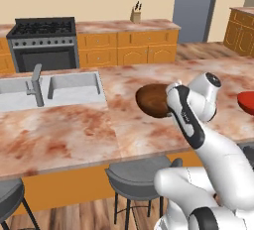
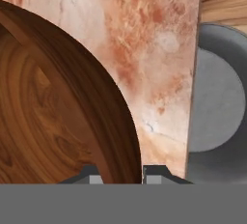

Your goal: Pick up the bowls from the cabinet and place each bowl in front of a stool on the dining counter.

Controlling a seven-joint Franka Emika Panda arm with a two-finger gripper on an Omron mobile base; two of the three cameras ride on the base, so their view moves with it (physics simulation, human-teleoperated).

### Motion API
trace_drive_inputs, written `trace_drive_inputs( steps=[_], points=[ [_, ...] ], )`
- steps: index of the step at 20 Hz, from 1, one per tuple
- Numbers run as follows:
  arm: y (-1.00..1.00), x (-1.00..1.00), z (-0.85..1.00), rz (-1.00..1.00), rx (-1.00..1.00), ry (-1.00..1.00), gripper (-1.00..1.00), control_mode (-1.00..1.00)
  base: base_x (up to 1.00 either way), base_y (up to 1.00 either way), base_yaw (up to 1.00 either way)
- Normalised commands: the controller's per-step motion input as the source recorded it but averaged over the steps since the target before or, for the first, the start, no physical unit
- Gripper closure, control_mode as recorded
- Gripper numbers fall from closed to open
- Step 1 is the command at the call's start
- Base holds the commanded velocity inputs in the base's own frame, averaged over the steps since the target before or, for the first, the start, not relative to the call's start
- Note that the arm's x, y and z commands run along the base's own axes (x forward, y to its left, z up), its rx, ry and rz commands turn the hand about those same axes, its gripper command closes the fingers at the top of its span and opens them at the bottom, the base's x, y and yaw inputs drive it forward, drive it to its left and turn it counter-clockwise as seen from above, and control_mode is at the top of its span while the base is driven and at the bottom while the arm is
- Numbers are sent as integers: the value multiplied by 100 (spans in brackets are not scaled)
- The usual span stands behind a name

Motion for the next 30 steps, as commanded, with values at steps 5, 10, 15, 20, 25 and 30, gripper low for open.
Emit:
trace_drive_inputs(
  steps=[5,10,15,20,25,30],
  points=[
    [6,57,-69,0,9,18,100,-100,0,0,0],
    [13,69,-45,0,2,6,100,-100,0,0,0],
    [14,59,-36,5,0,0,100,-100,0,0,0],
    [33,59,-49,8,0,0,100,-100,0,0,0],
    [40,51,-46,5,0,6,100,-100,0,0,0],
    [18,26,-14,4,3,12,100,-100,0,0,0]
  ],
)
